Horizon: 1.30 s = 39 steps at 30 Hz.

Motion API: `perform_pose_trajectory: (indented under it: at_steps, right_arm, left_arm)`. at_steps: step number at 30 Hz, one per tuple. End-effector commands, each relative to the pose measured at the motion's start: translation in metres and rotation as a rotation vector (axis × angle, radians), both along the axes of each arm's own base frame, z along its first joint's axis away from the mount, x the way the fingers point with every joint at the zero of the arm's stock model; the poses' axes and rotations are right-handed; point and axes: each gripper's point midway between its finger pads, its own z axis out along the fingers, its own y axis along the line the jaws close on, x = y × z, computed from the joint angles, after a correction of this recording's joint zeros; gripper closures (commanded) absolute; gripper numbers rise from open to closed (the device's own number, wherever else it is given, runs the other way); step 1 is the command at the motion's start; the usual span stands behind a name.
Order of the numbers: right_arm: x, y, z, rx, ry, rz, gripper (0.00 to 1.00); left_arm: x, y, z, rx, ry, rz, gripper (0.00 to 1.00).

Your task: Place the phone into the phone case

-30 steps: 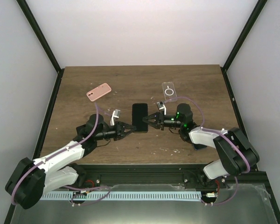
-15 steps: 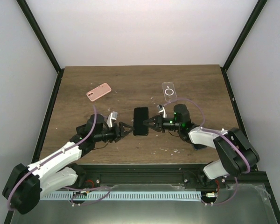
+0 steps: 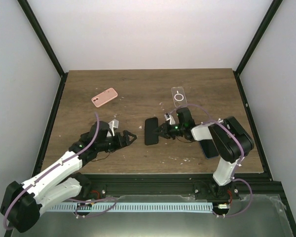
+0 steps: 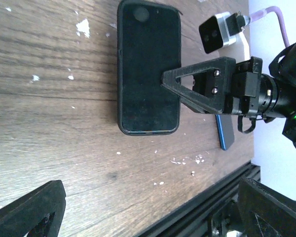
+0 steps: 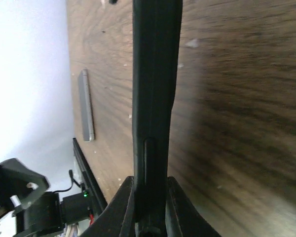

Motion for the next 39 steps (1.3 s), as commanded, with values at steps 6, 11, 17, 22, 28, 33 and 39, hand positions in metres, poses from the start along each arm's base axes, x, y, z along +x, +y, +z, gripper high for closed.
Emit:
perform_pose_trajectory:
  at_steps: [6,11,17,22,28,33,39]
  right_arm:
    - [0.024,-0.005,-0.011,-0.034,-0.035,-0.001,0.85]
    - [0.028,-0.015,-0.030,-0.127,0.010,-0.035,0.69]
    - [0.033,-0.029,-0.032,-0.235,-0.012,-0.062,0.49]
    - [0.043,-0.050,-0.012,-0.336,-0.084,-0.128,0.34]
    - [0.043,-0.082,0.004,-0.519,-0.092,-0.195,0.13]
    - [0.031,-0.121,0.011,-0.682,-0.022,-0.321,0.00]
    - [0.005,-0.182,0.027,-0.719,0.168,-0.677,0.00]
  left_arm:
    - [0.008,0.026,0.000,0.166,-0.045,0.063,0.04]
    - [0.009,0.026,0.002,0.170,-0.048,0.058,0.03]
    - [0.010,0.027,0.009,0.171,-0.064,0.062,0.03]
    - [0.009,0.029,0.023,0.175,-0.107,0.045,0.05]
    - [0.010,0.032,0.046,0.213,-0.180,0.013,0.04]
    - [0.008,0.032,0.064,0.222,-0.234,-0.025,0.03]
    - [0.004,0.034,0.076,0.222,-0.293,-0.049,0.03]
